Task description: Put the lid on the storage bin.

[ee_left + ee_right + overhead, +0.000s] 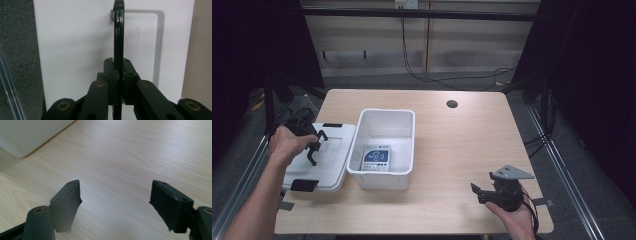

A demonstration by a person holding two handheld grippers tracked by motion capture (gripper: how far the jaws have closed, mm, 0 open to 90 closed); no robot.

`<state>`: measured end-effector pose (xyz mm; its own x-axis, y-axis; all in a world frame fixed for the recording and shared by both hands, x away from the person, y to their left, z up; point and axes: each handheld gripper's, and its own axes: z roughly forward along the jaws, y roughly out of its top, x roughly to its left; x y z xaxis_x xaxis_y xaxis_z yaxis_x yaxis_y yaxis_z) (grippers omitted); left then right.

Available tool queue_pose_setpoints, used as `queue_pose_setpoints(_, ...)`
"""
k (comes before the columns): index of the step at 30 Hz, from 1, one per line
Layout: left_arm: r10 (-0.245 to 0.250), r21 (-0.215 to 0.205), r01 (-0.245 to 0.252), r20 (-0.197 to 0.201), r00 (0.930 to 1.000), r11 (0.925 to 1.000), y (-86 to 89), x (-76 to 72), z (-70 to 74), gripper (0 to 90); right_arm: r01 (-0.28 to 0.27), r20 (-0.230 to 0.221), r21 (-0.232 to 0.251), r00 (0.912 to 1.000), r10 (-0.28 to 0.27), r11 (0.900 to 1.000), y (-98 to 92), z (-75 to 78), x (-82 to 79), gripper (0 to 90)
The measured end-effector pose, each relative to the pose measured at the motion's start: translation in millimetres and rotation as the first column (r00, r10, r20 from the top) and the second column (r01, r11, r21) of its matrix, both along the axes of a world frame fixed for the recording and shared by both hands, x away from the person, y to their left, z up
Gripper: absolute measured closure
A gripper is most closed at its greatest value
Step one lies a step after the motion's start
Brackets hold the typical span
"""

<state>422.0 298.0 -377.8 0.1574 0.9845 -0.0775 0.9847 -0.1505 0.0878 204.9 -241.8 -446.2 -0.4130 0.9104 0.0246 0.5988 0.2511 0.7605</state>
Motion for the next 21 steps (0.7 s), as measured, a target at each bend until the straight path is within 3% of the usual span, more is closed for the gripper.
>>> queue_pose_setpoints(21, -0.006, -0.002, 0.006, 0.02, 0.9998, 1.0, 9.1, -5.4, 21.0, 84.8, 0.002, -0.001, -0.001, 1.0, -0.002, 1.0, 0.1, -0.3, 0.4, 24.0)
